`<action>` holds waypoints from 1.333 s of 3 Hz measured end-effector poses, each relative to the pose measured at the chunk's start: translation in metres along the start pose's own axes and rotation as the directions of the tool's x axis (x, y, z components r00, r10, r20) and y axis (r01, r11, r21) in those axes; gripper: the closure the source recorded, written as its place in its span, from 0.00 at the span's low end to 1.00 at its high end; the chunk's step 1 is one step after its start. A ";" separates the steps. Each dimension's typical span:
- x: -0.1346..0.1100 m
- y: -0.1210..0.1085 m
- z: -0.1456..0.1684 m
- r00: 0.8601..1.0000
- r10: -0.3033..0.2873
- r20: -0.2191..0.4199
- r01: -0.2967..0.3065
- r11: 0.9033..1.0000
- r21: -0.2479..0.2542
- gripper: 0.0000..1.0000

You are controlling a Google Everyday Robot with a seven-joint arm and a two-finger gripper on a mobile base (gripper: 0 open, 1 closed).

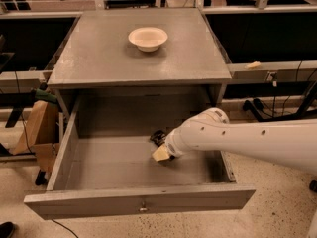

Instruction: Pick rxbar chocolate from top drawer and place on counter

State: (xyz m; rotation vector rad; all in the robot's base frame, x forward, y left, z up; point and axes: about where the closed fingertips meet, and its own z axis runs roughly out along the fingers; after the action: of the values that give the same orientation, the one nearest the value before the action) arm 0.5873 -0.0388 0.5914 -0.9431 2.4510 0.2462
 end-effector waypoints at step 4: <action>0.003 -0.011 -0.052 0.998 0.036 0.054 -0.038 0.999 0.026 1.00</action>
Offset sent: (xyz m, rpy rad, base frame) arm -0.0073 -0.0113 0.0085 0.0414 -0.0266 -0.0435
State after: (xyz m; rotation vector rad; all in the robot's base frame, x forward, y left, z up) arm 0.5724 -0.0658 0.6346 -0.8691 2.4182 0.2475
